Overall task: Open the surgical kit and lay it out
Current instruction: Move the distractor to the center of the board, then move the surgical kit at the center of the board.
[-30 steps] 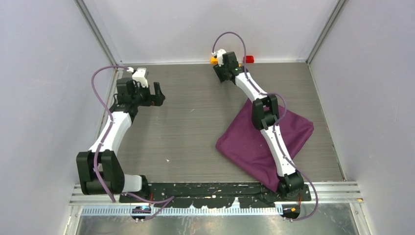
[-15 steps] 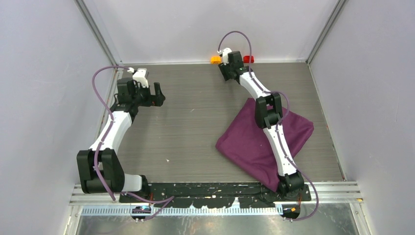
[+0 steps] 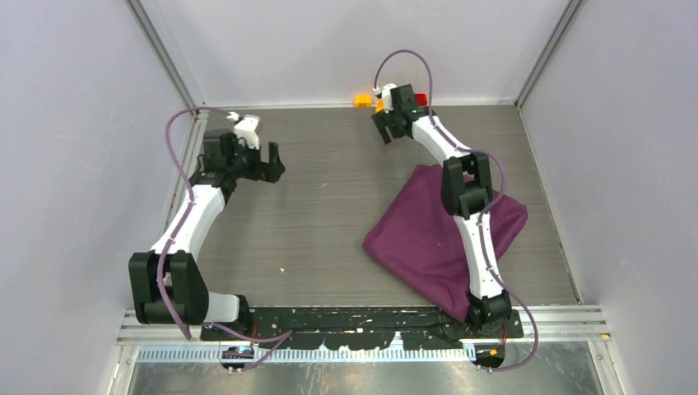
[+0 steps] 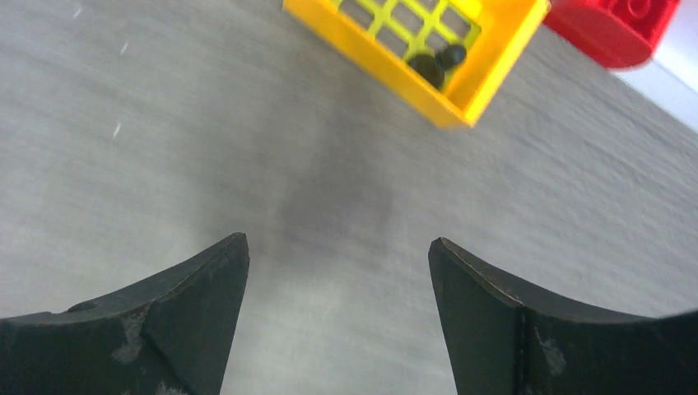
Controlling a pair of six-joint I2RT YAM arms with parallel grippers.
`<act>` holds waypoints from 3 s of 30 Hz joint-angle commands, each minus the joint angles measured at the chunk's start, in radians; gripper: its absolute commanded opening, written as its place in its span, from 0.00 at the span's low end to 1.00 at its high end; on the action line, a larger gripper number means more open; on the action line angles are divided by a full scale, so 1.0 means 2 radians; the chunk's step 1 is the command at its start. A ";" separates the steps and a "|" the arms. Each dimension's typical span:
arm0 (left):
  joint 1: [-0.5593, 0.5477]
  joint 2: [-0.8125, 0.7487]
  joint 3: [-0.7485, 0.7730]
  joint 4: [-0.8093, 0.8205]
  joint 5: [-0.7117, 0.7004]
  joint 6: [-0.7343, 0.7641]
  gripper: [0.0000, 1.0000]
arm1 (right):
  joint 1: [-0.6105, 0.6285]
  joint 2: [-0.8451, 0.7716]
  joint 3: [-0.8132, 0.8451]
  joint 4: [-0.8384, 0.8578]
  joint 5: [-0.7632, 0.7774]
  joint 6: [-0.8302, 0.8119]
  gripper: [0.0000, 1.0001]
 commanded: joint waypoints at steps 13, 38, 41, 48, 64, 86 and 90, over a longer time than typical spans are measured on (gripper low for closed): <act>-0.382 0.018 0.126 -0.195 -0.027 0.231 1.00 | -0.120 -0.449 -0.335 -0.130 -0.135 -0.004 0.85; -0.645 0.260 0.173 -0.138 -0.241 0.402 0.79 | -0.325 -0.431 -0.430 -0.269 -0.222 -0.126 0.85; -0.636 0.259 0.164 -0.139 -0.250 0.400 0.72 | -0.326 -0.401 -0.432 -0.269 -0.231 -0.125 0.85; -0.589 0.249 0.155 -0.142 -0.265 0.386 0.58 | -0.325 -0.377 -0.455 -0.258 -0.267 -0.114 0.82; -0.397 0.227 0.092 -0.069 -0.275 0.380 0.55 | -0.254 -0.430 -0.522 -0.155 -0.323 0.000 0.80; -0.201 0.205 0.159 -0.069 -0.289 0.435 0.94 | -0.194 -0.427 -0.511 -0.021 -0.311 0.115 0.81; -0.189 0.164 0.112 -0.091 -0.296 0.423 1.00 | -0.195 -0.440 -0.511 -0.020 -0.299 0.112 0.81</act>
